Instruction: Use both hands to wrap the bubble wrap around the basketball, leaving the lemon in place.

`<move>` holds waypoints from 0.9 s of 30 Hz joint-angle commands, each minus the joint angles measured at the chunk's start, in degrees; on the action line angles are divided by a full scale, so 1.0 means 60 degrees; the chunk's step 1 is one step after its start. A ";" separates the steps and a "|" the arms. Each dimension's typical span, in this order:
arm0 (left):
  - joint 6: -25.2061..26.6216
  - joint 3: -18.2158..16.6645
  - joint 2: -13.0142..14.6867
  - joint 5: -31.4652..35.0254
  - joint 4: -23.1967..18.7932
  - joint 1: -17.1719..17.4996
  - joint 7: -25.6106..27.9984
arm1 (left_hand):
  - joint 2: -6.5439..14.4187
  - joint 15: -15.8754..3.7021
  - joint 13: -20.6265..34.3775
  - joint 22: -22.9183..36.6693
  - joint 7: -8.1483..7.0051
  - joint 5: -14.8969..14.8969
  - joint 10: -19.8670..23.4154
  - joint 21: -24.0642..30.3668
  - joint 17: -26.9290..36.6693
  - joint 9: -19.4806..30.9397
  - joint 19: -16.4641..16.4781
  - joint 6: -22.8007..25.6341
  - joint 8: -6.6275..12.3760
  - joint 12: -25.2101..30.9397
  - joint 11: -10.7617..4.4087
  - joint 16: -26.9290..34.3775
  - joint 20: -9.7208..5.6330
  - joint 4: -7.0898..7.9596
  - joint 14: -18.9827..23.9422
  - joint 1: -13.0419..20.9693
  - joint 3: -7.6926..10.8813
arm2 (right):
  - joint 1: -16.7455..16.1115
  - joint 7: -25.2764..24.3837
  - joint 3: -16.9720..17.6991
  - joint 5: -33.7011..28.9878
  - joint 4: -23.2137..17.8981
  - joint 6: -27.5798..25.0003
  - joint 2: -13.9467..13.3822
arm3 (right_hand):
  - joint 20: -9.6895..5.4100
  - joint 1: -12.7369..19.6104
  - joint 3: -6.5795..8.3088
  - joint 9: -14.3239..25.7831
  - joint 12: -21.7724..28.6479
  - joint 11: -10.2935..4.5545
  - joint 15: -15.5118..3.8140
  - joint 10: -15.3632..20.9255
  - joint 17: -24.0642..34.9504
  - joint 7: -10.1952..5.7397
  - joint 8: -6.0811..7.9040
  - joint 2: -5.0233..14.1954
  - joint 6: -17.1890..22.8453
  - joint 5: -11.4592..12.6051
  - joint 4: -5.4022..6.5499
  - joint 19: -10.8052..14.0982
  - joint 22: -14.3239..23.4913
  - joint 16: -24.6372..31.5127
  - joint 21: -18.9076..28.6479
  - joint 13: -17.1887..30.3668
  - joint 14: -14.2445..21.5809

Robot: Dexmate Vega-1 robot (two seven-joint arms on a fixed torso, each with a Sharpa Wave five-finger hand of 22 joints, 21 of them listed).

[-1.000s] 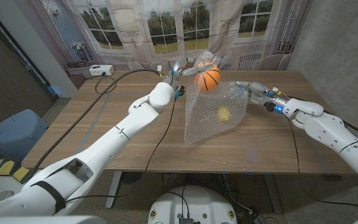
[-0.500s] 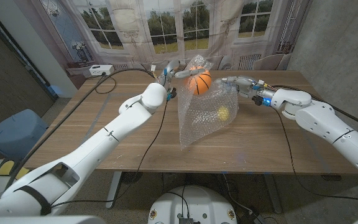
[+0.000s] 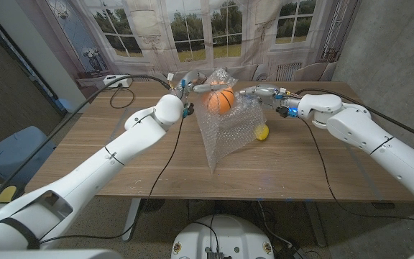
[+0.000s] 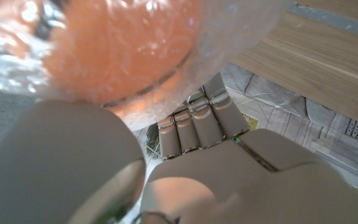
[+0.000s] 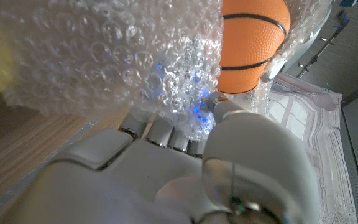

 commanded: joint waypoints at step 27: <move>0.4680 0.3985 0.1222 0.0810 -0.0273 -0.3609 -0.3463 | 0.3211 -0.1264 0.0070 -0.0016 0.0038 0.0113 0.0787 0.0326 -0.0025 0.0064 -0.0254 0.0098 -0.0150 -0.0180 -0.0667 -0.0180 -0.0273 -0.1795 0.1310 0.3303 0.2031 | 0.2320 0.0815 -0.3290 -0.3332 0.0937 -0.1349 0.1636 | 0.0078 0.0120 0.0240 0.0050 -0.0143 0.0571 0.0213 0.0441 -0.0112 0.0155 -0.0063 0.0011 0.0179 0.0027 0.0255 -0.0209 0.0004 -0.0220 0.0385 -0.0072 -0.0107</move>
